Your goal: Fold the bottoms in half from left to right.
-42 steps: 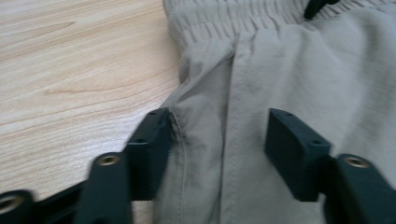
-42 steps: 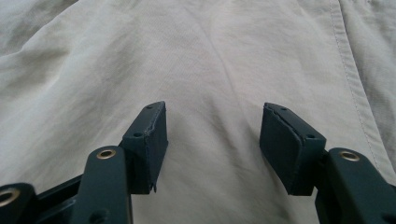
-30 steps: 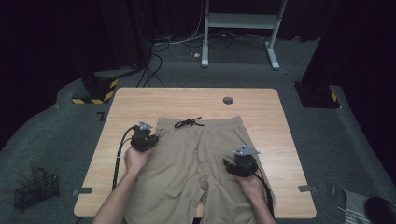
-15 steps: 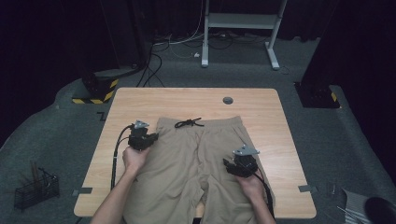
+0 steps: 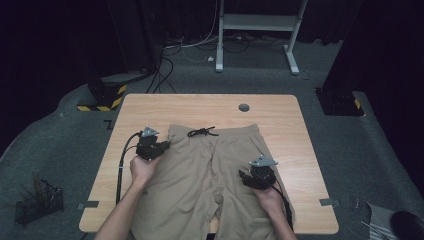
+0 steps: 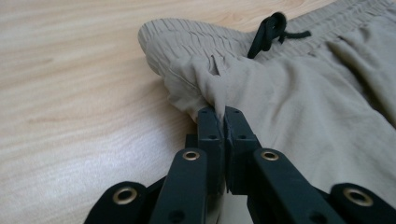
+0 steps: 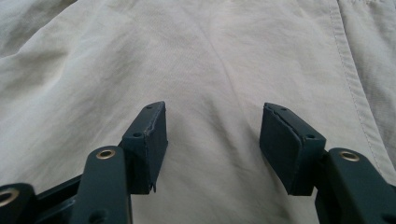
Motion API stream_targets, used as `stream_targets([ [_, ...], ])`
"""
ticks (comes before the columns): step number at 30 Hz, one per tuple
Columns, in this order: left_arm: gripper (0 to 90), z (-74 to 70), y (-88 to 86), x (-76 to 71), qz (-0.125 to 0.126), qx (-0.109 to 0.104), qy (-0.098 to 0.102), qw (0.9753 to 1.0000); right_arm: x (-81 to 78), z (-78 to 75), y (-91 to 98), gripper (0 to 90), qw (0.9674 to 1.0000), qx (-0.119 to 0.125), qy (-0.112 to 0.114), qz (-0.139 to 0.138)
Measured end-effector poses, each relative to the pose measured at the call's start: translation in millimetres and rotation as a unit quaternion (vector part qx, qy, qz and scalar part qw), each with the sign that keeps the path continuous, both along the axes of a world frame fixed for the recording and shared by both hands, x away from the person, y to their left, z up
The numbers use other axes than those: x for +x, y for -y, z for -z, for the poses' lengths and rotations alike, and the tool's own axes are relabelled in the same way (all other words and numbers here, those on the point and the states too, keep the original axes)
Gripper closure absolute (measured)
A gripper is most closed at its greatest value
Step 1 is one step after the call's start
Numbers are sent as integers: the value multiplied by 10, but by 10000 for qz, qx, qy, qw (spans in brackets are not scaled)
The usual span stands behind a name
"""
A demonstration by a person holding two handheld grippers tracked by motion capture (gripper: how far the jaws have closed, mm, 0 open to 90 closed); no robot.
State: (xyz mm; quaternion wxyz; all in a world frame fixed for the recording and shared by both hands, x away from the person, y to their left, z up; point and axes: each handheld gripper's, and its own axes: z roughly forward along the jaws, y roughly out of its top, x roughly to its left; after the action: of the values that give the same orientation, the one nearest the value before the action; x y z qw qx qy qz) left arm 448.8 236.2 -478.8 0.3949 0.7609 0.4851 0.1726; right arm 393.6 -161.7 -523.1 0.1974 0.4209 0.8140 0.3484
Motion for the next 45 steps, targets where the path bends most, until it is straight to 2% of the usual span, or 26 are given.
stream_targets([
  [1, 870, -25, 12, -12, 4, -62, 29, 10000, 0, 0, -1, 413, 10000, -3, 2, 0],
  [3, 870, -64, 25, -18, 72, 3, 36, 10000, 0, 1, -3, 412, 10000, 1, 6, -3],
  [6, 870, -101, 35, -26, 154, -6, 52, 9999, 6, -10, -7, 412, 10000, -32, -35, -35],
  [10, 870, -157, 42, -45, 227, -175, 93, 9995, 9, -42, -33, 424, 9999, -16, -94, -61],
  [14, 871, -237, 58, -66, 328, -262, 147, 9990, 3, -125, -119, 423, 9997, 143, -32, -217],
  [16, 870, -278, 63, -59, 373, -219, 149, 9990, 10, -170, -230, 419, 9989, 150, 4, -436],
  [19, 871, -337, 73, -53, 402, -296, 191, 9986, 2, -174, -317, 419, 9983, 165, -15, -550],
  [22, 870, -380, 88, -55, 437, -430, 220, 9979, 8, -146, -419, 419, 9974, 128, -53, -713],
  [23, 870, -388, 88, -54, 451, -467, 223, 9976, 22, -112, -466, 417, 9969, 95, -127, -765],
  [28, 871, -442, 105, -46, 486, -491, 262, 9973, 57, -29, -531, 413, 9962, -12, -223, -842],
  [38, 871, -571, 139, -2, 498, -705, 349, 9957, 111, -4, -690, 417, 9956, 14, -111, -930],
  [45, 871, -721, 186, 42, 542, -807, 486, 9941, 191, 6, -916, 418, 9951, 43, -85, -986],
])
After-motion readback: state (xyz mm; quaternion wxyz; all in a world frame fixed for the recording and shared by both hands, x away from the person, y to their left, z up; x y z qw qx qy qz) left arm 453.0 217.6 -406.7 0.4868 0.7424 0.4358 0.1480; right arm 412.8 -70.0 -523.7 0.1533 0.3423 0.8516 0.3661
